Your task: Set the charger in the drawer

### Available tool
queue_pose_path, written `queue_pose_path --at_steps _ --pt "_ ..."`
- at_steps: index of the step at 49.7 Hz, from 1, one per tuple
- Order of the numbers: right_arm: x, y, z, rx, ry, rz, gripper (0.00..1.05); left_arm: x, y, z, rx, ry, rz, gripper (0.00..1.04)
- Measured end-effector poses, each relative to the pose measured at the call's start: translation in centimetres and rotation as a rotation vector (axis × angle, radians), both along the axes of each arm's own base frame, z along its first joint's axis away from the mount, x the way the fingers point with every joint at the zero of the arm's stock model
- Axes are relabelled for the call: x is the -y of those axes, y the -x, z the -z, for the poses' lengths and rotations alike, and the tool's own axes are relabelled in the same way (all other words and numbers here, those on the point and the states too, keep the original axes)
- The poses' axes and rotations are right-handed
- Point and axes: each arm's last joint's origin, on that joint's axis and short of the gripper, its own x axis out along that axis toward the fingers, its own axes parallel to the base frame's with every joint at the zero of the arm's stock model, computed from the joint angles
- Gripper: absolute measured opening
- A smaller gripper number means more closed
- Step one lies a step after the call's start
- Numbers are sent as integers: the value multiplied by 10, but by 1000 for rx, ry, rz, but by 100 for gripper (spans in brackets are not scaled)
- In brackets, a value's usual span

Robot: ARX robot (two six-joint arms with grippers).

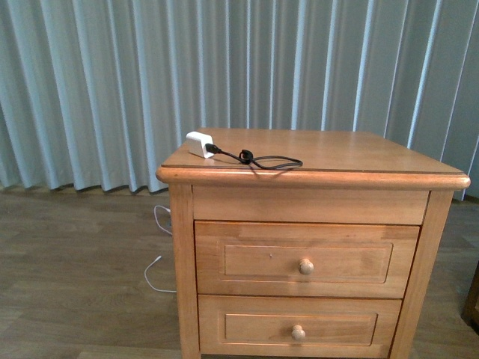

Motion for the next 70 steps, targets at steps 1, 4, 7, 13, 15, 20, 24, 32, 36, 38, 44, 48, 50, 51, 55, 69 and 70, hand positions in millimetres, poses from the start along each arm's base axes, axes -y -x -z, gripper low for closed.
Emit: queue_pose_path --at_steps 1,4,7,13,15,20,24,32,36,38,44,48,50,51,55,69,70 --pt "0 0 0 0 0 0 97 0 0 0 0 0 0 99" --pt "0 0 0 0 0 0 97 0 0 0 0 0 0 99" --pt "0 0 0 0 0 0 97 0 0 0 0 0 0 99" --pt "0 0 0 0 0 0 97 0 0 0 0 0 0 99" --pt "0 0 0 0 0 0 97 0 0 0 0 0 0 99" --pt "0 0 0 0 0 0 97 0 0 0 0 0 0 99" --pt "0 0 0 0 0 0 97 0 0 0 0 0 0 99" --pt "0 0 0 0 0 0 97 0 0 0 0 0 0 99" --pt "0 0 0 0 0 0 97 0 0 0 0 0 0 99" --pt "0 0 0 0 0 0 97 0 0 0 0 0 0 99" --pt "0 0 0 0 0 0 97 0 0 0 0 0 0 99" --pt "0 0 0 0 0 0 97 0 0 0 0 0 0 99" --pt "0 0 2 -61 -2 41 97 0 0 0 0 0 0 99" --pt "-1 -1 4 -92 -1 58 97 0 0 0 0 0 0 99" --pt "-2 -5 8 -160 -13 63 97 0 0 0 0 0 0 99" --pt "-30 -52 -12 -222 -30 -40 97 0 0 0 0 0 0 99" --pt "-33 -57 -12 -225 -29 -48 97 0 0 0 0 0 0 99"
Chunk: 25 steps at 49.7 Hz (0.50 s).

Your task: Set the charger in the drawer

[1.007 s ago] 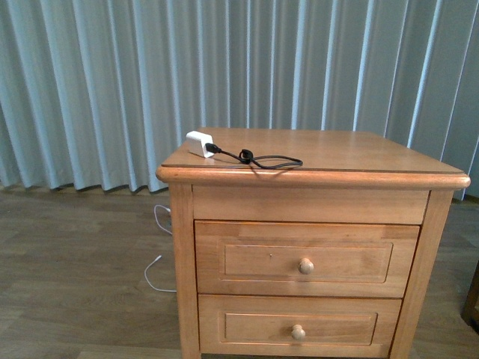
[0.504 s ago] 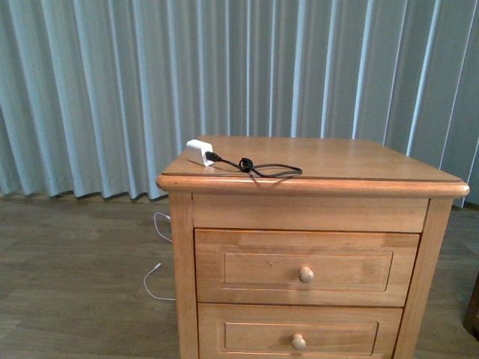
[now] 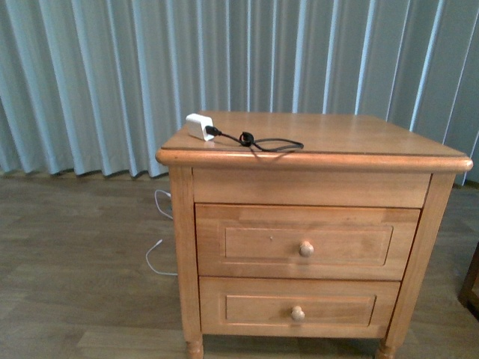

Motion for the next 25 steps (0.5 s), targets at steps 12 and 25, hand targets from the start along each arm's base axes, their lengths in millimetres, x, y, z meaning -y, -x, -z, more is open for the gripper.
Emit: queue_pose_path --at_steps 12,25 --pt "-37 -69 6 -41 52 -46 97 0 0 0 0 0 0 99" --pt "-80 -162 40 -96 130 -56 97 0 0 0 0 0 0 99"
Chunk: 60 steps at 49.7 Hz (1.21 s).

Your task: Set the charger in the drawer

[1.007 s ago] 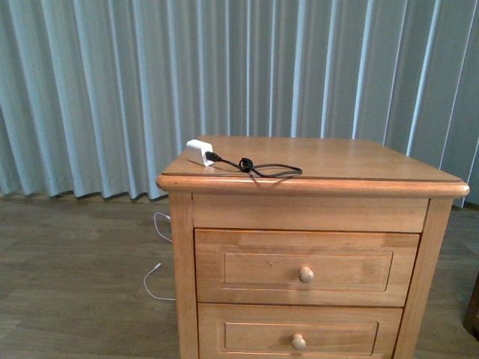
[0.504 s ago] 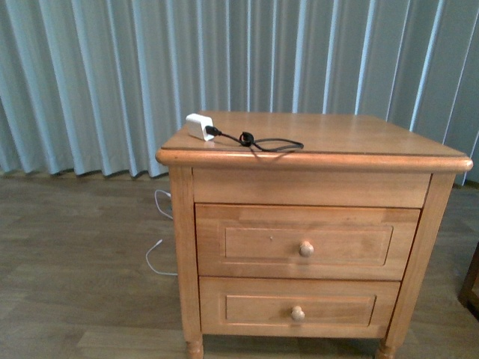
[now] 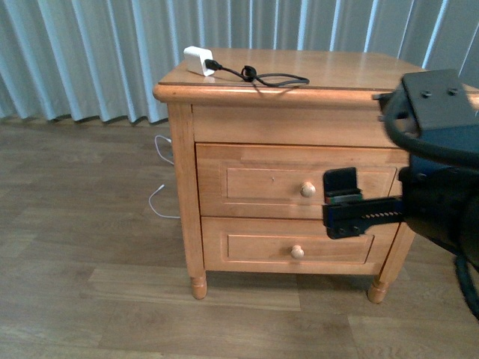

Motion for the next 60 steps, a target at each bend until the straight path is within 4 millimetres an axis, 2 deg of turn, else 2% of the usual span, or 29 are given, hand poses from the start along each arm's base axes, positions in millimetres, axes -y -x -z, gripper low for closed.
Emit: queue_pose_path --at_steps 9,21,30,37,47,60 --pt "-23 -43 26 -29 12 -11 97 0 0 0 0 0 0 99" --pt "-45 -87 58 -42 21 -13 97 0 0 0 0 0 0 99" --pt "-51 -113 73 -39 22 7 97 0 0 0 0 0 0 99" --pt "-47 -132 79 -31 9 46 97 0 0 0 0 0 0 99" --pt "-36 -152 82 -20 -8 100 97 0 0 0 0 0 0 99" --pt "-37 -155 91 -37 -19 94 97 0 0 0 0 0 0 99"
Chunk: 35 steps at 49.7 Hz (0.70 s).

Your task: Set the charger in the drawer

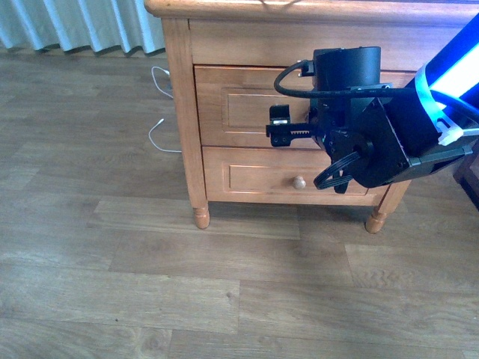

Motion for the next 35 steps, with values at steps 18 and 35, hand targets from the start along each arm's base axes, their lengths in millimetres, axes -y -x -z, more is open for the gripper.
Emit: queue_pose_path --at_steps 18,35 --pt "-10 2 -3 22 -12 -22 97 0 0 0 0 0 0 99" --pt "-10 2 -3 24 -3 -18 75 0 0 0 0 0 0 99"
